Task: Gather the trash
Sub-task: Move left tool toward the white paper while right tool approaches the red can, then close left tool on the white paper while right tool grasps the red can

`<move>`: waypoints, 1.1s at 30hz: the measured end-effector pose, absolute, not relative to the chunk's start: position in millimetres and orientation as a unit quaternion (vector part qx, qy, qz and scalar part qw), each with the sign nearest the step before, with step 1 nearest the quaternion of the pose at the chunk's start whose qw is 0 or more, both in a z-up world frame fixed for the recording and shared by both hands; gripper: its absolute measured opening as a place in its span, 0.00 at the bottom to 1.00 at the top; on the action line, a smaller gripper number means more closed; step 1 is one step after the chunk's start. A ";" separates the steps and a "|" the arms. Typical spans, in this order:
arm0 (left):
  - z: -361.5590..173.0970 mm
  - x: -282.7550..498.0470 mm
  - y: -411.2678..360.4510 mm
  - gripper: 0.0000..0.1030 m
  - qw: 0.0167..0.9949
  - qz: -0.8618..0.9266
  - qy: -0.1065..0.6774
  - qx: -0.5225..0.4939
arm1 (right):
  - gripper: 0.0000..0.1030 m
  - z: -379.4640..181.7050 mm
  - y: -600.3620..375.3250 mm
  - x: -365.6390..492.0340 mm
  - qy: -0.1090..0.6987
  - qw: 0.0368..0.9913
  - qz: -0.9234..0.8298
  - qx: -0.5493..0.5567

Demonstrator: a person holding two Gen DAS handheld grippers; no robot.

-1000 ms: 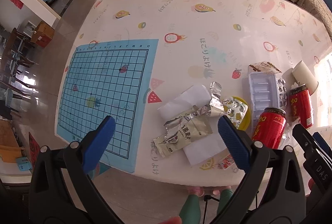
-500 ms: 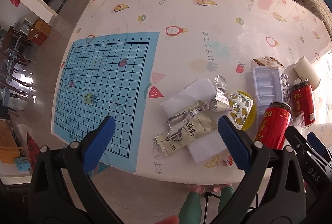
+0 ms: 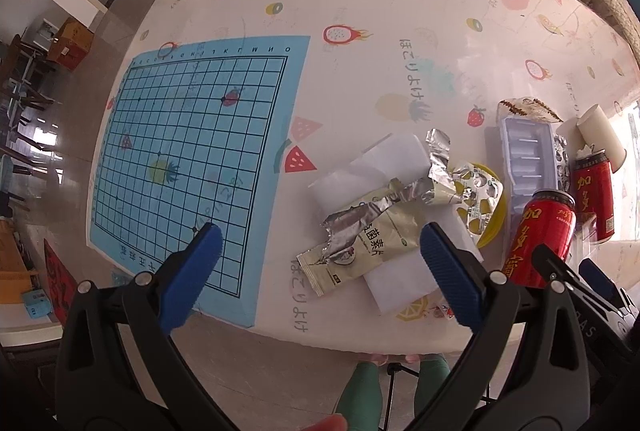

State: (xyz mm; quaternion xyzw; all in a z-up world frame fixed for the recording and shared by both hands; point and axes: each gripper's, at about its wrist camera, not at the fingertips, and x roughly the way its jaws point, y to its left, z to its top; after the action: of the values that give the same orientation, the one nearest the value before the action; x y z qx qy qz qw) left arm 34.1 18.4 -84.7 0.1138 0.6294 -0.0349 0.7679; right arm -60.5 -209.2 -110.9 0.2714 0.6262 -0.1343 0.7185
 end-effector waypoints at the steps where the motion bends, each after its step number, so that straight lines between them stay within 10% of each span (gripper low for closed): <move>1: -87.2 32.9 18.9 0.94 0.766 -0.036 0.632 0.114 | 0.95 -113.8 -209.2 -60.6 0.627 0.716 -0.135 0.277; 11: -105.9 17.6 27.3 0.94 0.751 -0.060 0.652 0.088 | 0.93 -130.3 -206.8 -55.7 0.643 0.702 -0.142 0.272; 15: -107.2 14.0 27.8 0.94 0.750 -0.075 0.653 0.071 | 0.67 -140.7 -206.4 -53.4 0.655 0.685 -0.132 0.290; 27: -134.4 -2.8 5.9 0.94 0.740 -0.130 0.660 0.027 | 0.64 -143.4 -213.6 -60.9 0.650 0.691 -0.117 0.294; 33: -151.8 -12.4 -17.9 0.73 0.744 -0.159 0.645 0.070 | 0.64 -142.9 -218.2 -62.7 0.650 0.695 -0.107 0.288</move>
State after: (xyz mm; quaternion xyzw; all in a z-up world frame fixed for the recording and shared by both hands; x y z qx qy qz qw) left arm -12.4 -17.9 -151.8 0.0697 0.6453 -0.1592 0.7439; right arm -62.7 -218.2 -142.9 0.2877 0.6500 -0.1068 0.6952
